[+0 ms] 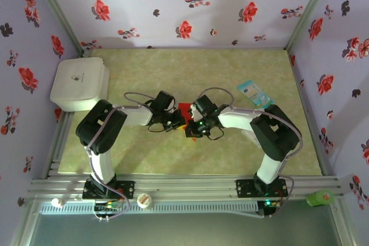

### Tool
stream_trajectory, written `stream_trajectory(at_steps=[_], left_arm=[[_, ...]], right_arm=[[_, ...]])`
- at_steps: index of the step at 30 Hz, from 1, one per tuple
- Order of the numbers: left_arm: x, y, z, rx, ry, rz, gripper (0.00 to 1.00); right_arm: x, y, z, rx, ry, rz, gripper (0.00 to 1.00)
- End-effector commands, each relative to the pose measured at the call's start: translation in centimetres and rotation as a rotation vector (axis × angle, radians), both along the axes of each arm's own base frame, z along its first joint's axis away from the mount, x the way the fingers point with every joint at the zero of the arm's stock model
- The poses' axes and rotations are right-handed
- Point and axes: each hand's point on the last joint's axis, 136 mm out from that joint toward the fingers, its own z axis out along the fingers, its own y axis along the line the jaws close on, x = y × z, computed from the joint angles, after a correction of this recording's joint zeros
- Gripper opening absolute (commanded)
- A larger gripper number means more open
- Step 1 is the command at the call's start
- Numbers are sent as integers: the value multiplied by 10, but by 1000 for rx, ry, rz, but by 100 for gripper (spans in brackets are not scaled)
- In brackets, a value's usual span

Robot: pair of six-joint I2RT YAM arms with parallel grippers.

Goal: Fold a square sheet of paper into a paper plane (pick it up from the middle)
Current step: Third fold the triangle at the center of the table.

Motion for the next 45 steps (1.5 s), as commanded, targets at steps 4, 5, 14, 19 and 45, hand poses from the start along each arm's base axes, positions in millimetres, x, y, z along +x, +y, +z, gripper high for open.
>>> stream_trajectory(at_steps=[4, 5, 14, 19, 45], left_arm=[[-13, 19, -32, 115, 60, 3, 0], [-13, 18, -32, 114, 60, 2, 0], [-13, 19, -32, 116, 60, 1, 0], [-12, 20, -33, 119, 61, 5, 0], [-12, 27, -36, 129, 71, 25, 0]], right_arm=[[1, -6, -10, -15, 2, -23, 7], [0, -7, -11, -15, 7, -24, 7], [-4, -9, -17, 29, 42, -51, 8], [-8, -11, -18, 49, 53, -63, 9], [-36, -33, 3, 53, 72, -81, 10]])
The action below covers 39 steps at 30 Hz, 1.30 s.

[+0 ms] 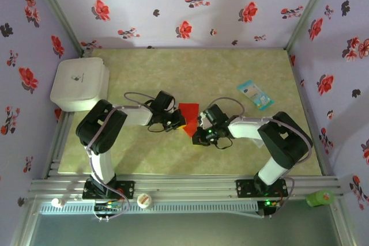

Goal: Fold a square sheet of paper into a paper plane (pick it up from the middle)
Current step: Third fold the triangle at the center of the table.

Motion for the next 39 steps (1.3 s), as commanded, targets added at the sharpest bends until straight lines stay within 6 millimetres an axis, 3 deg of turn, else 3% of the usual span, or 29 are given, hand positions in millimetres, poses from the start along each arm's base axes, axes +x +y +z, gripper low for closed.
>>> stream_trajectory(at_steps=[1, 4, 7, 14, 21, 25, 36, 39], left_arm=[[-13, 25, -34, 127, 70, 25, 0], [-12, 25, -32, 122, 69, 33, 0], [-12, 25, -31, 113, 66, 51, 0], [-16, 22, -31, 105, 66, 91, 0], [-16, 21, -32, 81, 69, 129, 0], [-16, 21, -32, 84, 69, 130, 0], [-14, 20, -28, 81, 53, 118, 0], [-14, 19, -26, 78, 51, 117, 0]], right_arm=[[-2, 0, 25, 17, 1, -6, 11], [16, 5, 66, 66, -80, -34, 11], [35, 1, 73, 42, -97, -97, 9], [50, 18, 53, 21, -12, -108, 5], [55, 18, 34, -33, 2, -129, 3], [57, 29, 32, 8, 16, -120, 3], [63, 29, 18, -19, 12, -125, 2], [60, 25, 5, -40, 43, -127, 2]])
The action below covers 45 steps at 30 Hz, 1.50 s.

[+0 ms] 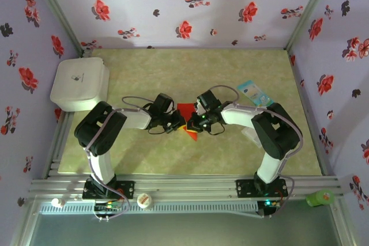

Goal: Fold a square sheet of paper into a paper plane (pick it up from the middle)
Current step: Third fold the triangle at the center of the table.

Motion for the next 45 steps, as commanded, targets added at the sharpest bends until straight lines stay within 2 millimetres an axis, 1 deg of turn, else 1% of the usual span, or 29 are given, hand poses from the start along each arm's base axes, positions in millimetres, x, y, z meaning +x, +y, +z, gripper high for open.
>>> stream_trajectory(at_steps=[1, 6, 9, 11, 14, 17, 18, 20, 22, 24, 29, 32, 35, 39, 42, 45], left_arm=[[-13, 20, -27, 116, 60, 33, 0], [-10, 16, -21, 94, 54, 22, 0], [-6, 17, -17, 93, 49, 18, 0], [-1, 17, -10, 82, 35, 21, 0], [6, 13, 8, 42, 3, 10, 5], [9, 9, 23, 19, -27, -3, 5], [8, 8, 24, 18, -27, -9, 4], [3, 8, 22, 25, -14, -18, 1], [-2, 10, 14, 34, 8, -23, 0], [-6, 6, 9, 27, 23, -39, 0], [-4, 2, 5, 41, 20, -49, 2], [-2, 4, -1, 61, 24, -38, 2], [-3, 14, -13, 118, 40, -19, 2], [-4, 35, -29, 200, 65, 18, 2], [0, 47, -36, 224, 71, 40, 2], [7, 59, -36, 239, 64, 55, 2]], right_arm=[[-1, -2, -16, -25, 27, -12, 2], [-16, -17, -44, -82, 71, -16, 2], [-24, -27, -55, -110, 93, -15, 2], [-27, -27, -56, -97, 102, -18, 2], [-28, -28, -57, -100, 105, -18, 2], [-26, -28, -55, -104, 101, -15, 2], [-25, -29, -55, -104, 100, -16, 2], [-24, -28, -53, -103, 95, -18, 2], [-22, -29, -53, -103, 95, -21, 2], [-21, -28, -53, -105, 94, -23, 2], [-22, -29, -55, -112, 98, -23, 2], [-22, -31, -56, -117, 99, -23, 2], [-24, -32, -57, -123, 103, -19, 2], [-26, -34, -57, -131, 105, -14, 2], [-26, -35, -57, -133, 102, -14, 2], [-27, -35, -56, -134, 99, -13, 1]])
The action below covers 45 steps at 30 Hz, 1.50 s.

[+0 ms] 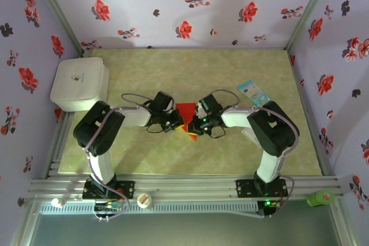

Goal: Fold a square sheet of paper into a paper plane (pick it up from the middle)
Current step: Third fold the triangle at the center of the table.

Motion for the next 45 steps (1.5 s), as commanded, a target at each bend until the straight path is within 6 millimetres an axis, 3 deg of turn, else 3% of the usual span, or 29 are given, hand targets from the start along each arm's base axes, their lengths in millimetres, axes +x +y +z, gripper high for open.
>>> stream_trajectory(at_steps=[1, 14, 21, 25, 35, 45], left_arm=[[5, 47, -36, 173, 40, 70, 2], [27, 73, -33, 209, 29, 125, 1], [41, 65, 3, 158, -67, 115, 1], [41, 65, 10, 156, -94, 106, 2], [23, 23, 41, 79, -187, 27, 5], [4, -11, 30, -16, -159, -38, 5]], right_arm=[[-23, -31, -35, -161, 92, -14, 1], [-26, -30, -35, -149, 96, 7, 0], [-27, -31, -33, -147, 94, 18, 0], [-26, -30, -31, -132, 87, 36, 0], [-28, -32, -26, -126, 75, 114, 1], [-24, -34, -25, -127, 67, 96, 2]])
